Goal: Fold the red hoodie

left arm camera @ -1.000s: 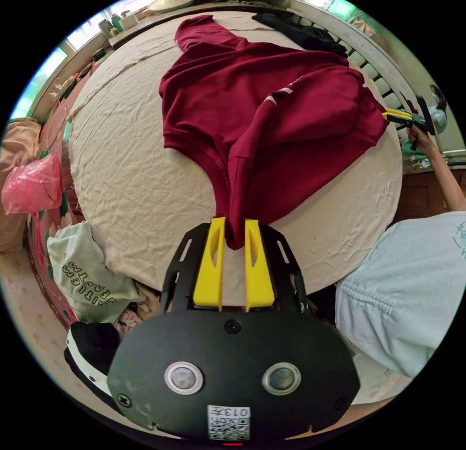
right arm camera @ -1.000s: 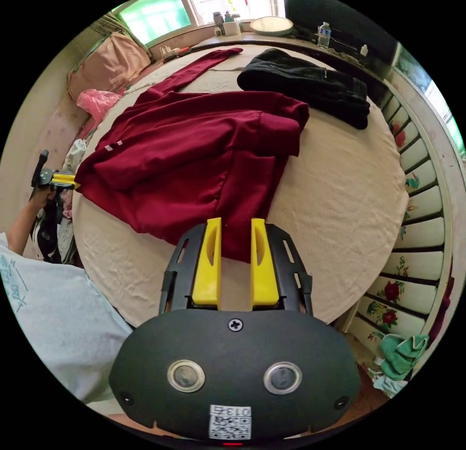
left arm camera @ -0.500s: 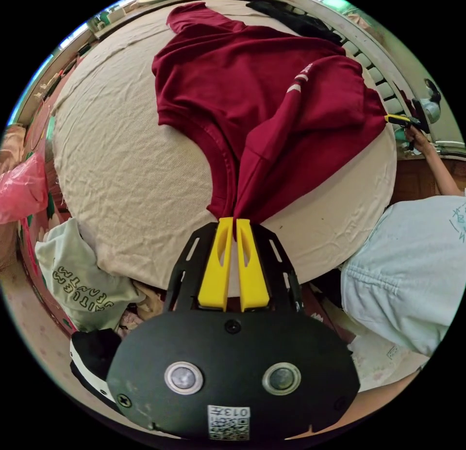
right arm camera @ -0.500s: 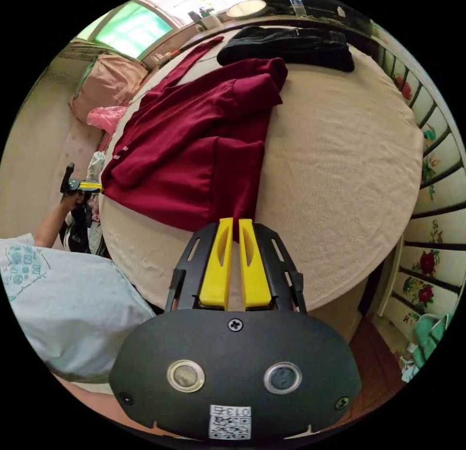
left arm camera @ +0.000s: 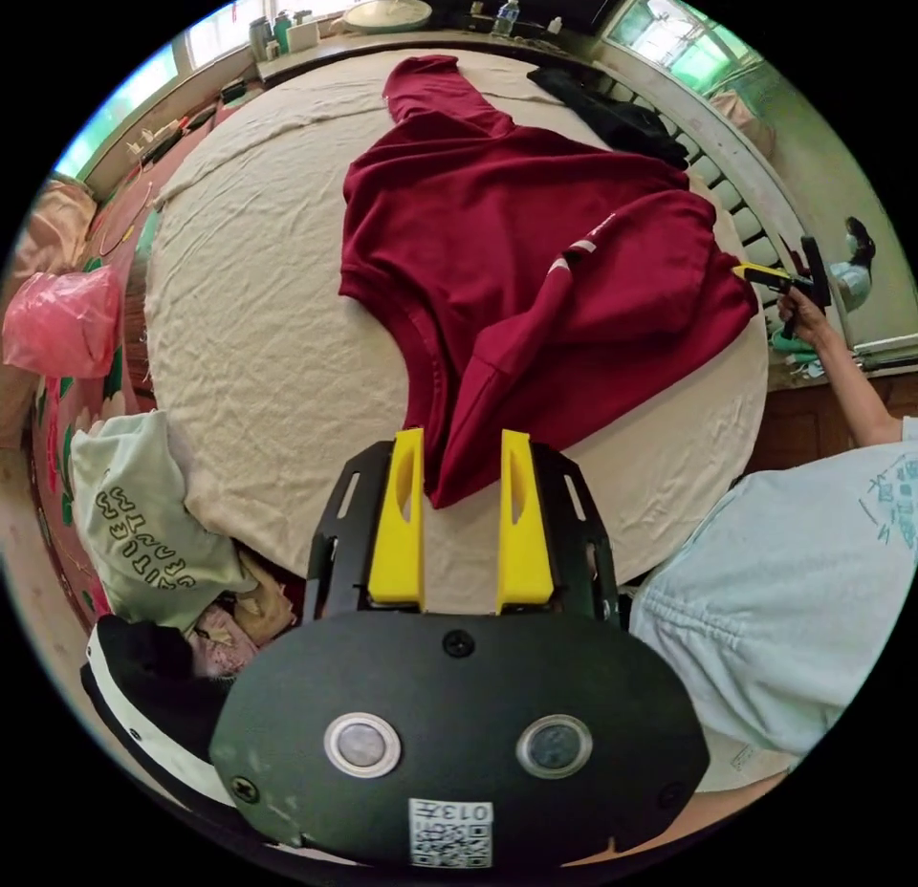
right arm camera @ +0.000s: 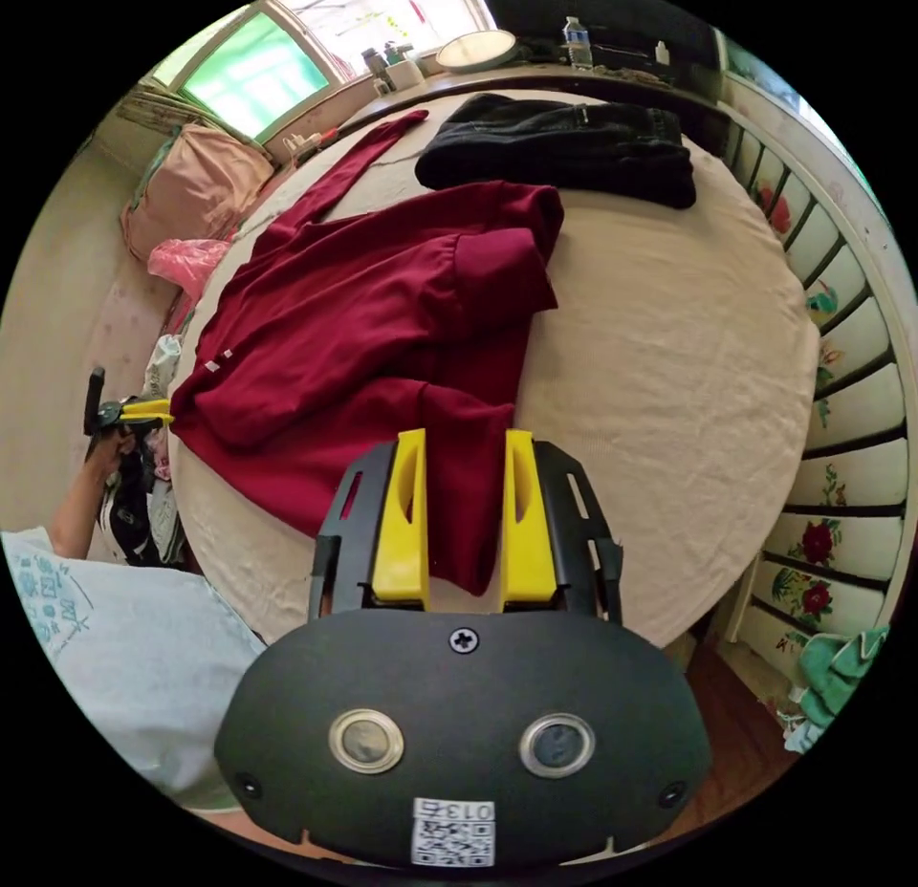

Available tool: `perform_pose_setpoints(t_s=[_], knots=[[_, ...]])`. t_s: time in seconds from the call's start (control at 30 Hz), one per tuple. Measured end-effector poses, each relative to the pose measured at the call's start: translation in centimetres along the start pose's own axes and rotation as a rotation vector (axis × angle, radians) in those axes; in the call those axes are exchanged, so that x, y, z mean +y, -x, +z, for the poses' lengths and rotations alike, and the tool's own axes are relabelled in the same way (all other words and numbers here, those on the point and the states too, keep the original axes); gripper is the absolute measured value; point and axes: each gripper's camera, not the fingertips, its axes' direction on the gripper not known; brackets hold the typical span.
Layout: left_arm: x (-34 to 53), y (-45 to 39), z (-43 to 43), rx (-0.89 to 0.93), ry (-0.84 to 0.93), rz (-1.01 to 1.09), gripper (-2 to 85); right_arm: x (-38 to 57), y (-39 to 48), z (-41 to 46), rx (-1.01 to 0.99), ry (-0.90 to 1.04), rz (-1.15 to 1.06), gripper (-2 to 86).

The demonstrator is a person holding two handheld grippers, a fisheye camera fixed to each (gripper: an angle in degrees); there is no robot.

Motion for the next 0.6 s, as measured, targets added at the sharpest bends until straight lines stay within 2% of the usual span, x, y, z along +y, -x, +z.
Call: perform_pose_setpoints(t_s=[0.07, 0.27, 0.47, 0.53, 0.6], knots=[[-0.4, -0.1, 0.9, -0.041, 0.036, 0.009, 2.5, -0.4, 0.5, -0.1, -0.022, 0.015, 0.001, 5.9], [1.6, 0.9, -1.2, 0.088, -0.007, 0.093, 0.4, 0.8, 2.9, -3.4, 0.034, 0.048, -0.072, 3.3], [0.2, 2.8, 1.7, 0.105, 0.064, 0.025, 0.4, -0.1, 2.4, 1.1, 0.070, 0.102, -0.022, 4.6], [0.4, 3.9, 1.8, 0.171, 0.041, -0.035, 0.6, -0.3, 2.3, 0.4, 0.044, 0.072, 0.007, 6.4], [1.7, 4.4, 1.1, 0.191, 0.037, -0.052, 0.9, 0.1, 3.0, -0.8, 0.100, 0.062, -0.016, 8.6]])
